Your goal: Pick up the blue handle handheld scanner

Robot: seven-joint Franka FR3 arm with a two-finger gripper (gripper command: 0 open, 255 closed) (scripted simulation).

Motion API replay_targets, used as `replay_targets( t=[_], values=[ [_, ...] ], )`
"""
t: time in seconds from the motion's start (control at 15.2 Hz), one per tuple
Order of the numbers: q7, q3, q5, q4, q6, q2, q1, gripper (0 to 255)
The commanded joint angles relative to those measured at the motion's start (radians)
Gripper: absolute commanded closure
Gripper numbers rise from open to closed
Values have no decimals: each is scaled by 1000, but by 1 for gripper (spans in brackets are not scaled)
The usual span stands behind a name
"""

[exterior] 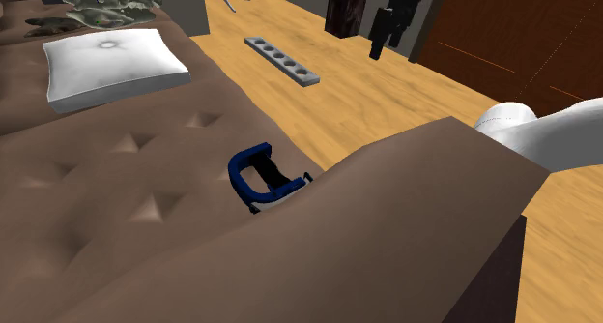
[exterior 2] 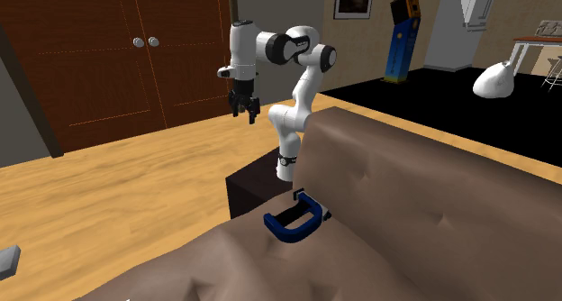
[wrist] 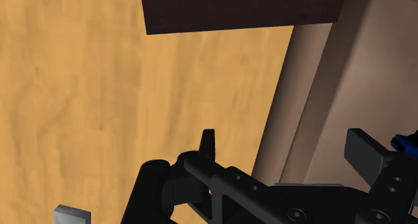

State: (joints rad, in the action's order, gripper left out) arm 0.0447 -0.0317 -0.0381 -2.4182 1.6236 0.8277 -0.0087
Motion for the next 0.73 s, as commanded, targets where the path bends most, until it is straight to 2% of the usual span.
replay_targets(
  t=[0.0, 0.66],
  values=[
    [0, 0, 0, 0, 0, 0, 0, 0],
    [235, -186, 143, -89, 193, -137, 60, 0]
  ],
)
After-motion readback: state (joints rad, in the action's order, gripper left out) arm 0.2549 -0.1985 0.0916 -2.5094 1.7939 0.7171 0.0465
